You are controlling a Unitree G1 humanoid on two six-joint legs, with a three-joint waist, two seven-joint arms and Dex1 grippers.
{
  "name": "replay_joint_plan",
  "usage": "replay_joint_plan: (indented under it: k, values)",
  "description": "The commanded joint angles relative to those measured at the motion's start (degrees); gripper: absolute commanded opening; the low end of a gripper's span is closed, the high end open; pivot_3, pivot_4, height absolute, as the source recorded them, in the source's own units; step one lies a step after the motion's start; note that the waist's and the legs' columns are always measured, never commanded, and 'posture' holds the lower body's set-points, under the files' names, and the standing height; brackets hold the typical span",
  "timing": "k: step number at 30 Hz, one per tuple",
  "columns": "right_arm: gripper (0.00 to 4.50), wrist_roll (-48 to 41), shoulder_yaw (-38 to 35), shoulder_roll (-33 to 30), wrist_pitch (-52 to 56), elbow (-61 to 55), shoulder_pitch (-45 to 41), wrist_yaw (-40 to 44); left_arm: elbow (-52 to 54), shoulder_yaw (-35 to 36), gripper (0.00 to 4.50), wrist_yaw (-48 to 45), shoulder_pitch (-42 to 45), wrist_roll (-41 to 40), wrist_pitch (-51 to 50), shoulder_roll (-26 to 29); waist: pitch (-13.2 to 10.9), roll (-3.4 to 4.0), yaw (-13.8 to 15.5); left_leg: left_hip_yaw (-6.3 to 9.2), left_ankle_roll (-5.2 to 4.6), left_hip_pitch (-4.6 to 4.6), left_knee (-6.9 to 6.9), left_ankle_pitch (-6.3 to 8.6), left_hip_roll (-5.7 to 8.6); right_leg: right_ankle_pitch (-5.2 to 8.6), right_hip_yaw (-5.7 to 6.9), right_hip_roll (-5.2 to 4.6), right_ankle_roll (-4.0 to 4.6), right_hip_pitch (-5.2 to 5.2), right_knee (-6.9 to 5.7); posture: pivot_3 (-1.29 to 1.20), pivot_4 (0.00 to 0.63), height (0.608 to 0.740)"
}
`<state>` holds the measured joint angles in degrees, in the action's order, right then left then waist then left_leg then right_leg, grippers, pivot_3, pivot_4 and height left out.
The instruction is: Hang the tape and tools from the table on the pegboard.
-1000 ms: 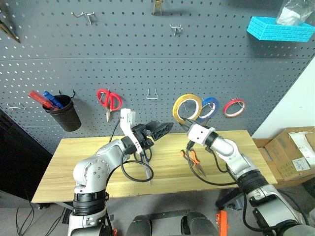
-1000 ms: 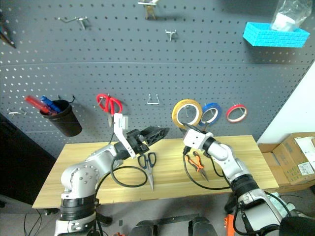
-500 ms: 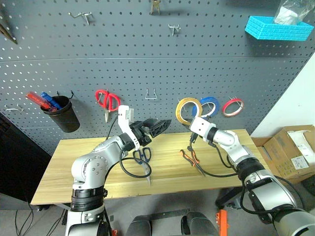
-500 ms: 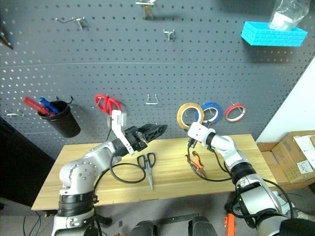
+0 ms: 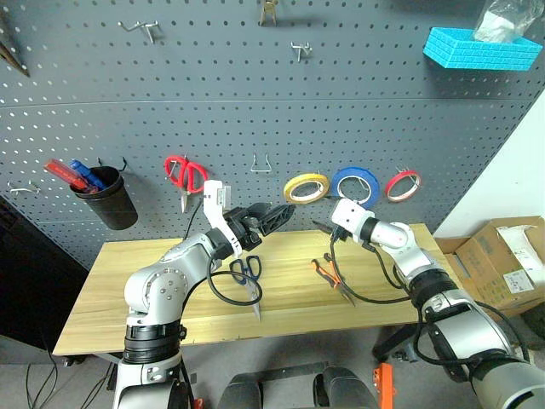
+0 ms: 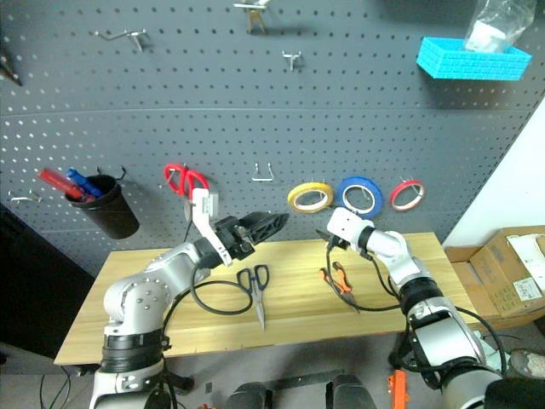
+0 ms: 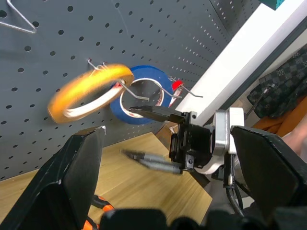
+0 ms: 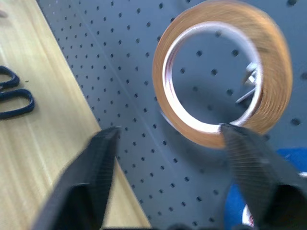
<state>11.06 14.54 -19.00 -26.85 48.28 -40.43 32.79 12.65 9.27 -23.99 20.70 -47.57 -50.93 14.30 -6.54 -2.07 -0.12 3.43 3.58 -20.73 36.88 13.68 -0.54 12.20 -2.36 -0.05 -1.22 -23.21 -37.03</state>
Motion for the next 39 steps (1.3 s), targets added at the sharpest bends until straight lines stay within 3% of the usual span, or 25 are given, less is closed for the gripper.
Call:
replay_joint_plan:
  k: [1, 8, 12, 16, 22, 26, 29, 33, 39]
  values:
    - [4.47, -1.8, -1.4, -0.2, 1.3, -6.1, 2.6, 0.7, 1.6, -0.2, 4.5, -0.1, 0.2, -0.6, 0.2, 0.3, 0.0, 0.0, 0.0, 0.0, 0.0, 0.0, -0.01, 0.0, 0.0, 0.0, 0.0, 0.0, 0.0, 0.0, 0.0, 0.12, 0.035, 0.74]
    - [4.47, -4.0, -1.5, -4.8, 12.7, -27.2, 16.1, 6.3, 3.7, -0.7, 4.5, 2.5, -2.5, -1.5, -1.6, -0.8, 0.0, 0.01, 0.2, 0.01, -0.03, -0.04, -0.01, 0.02, 0.0, 0.03, 0.0, 0.0, 0.03, -0.01, 0.05, 0.12, 0.06, 0.74]
    - [4.47, -5.7, -2.4, -6.7, 29.4, -40.9, 22.2, 8.4, 6.2, -1.6, 4.5, 5.1, -9.3, 0.7, -1.1, -1.3, -0.1, 0.06, -0.1, -0.11, -0.12, 0.01, -0.01, 0.08, -0.05, 0.18, -0.1, 0.0, 0.27, -0.04, 0.03, 0.11, 0.088, 0.74]
    - [4.47, -7.6, -2.7, -4.9, 48.0, -46.8, 23.3, 8.1, 5.0, -1.6, 4.5, 9.7, -15.1, 4.3, 0.2, -2.7, -0.5, 0.1, 0.0, -0.12, -0.13, 0.1, 0.02, 0.08, -0.14, 0.21, -0.08, 0.06, 0.31, -0.06, -0.05, 0.12, 0.121, 0.74]
    - [4.47, -7.6, -0.5, 0.1, 65.4, -41.6, 16.8, 6.5, 7.5, -2.7, 4.5, 12.3, -19.2, 3.9, -2.4, -4.6, -2.5, 0.24, 0.1, -0.11, -0.15, -0.05, 0.12, 0.07, -0.12, 0.23, -0.13, 0.07, 0.33, -0.13, 0.08, 0.14, 0.171, 0.74]
    - [4.47, -9.6, -3.2, 4.8, 73.3, -35.3, 11.2, 2.9, 10.6, -3.1, 4.5, 14.2, -20.8, 3.1, -4.6, -5.4, -4.2, 0.13, 0.2, -0.07, -0.16, -0.18, 0.07, 0.06, -0.14, 0.23, -0.11, 0.06, 0.32, -0.21, 0.07, 0.17, 0.224, 0.74]
    - [4.47, -8.6, -1.8, 4.4, 71.7, -29.3, 8.5, 2.9, 13.1, -5.4, 4.5, 14.5, -21.0, 5.1, -5.4, -4.1, -5.4, 0.21, 0.3, -0.04, -0.28, -0.33, -0.06, 0.14, -0.13, 0.25, -0.07, 0.06, 0.34, -0.36, 0.07, 0.19, 0.257, 0.74]
    - [4.47, -8.1, -1.8, 3.7, 69.9, -22.4, 6.3, 1.7, 15.0, -6.2, 4.5, 15.9, -20.5, 4.4, -6.4, -4.8, -6.5, 0.3, 1.3, 0.02, -0.44, -1.2, -0.04, 0.25, -0.09, 0.2, -0.01, 0.05, -0.02, -1.1, 0.07, 0.19, 0.275, 0.74]
    - [4.47, -6.9, -0.2, 2.5, 69.2, -20.7, 6.3, 1.8, 16.9, -7.0, 4.5, 16.9, -21.1, 4.3, -7.2, -5.1, -7.4, 0.33, 1.5, -0.01, -0.66, -1.23, 0.02, 0.4, -0.07, 0.27, -0.04, -0.05, -0.14, -1.09, 0.13, 0.18, 0.284, 0.74]
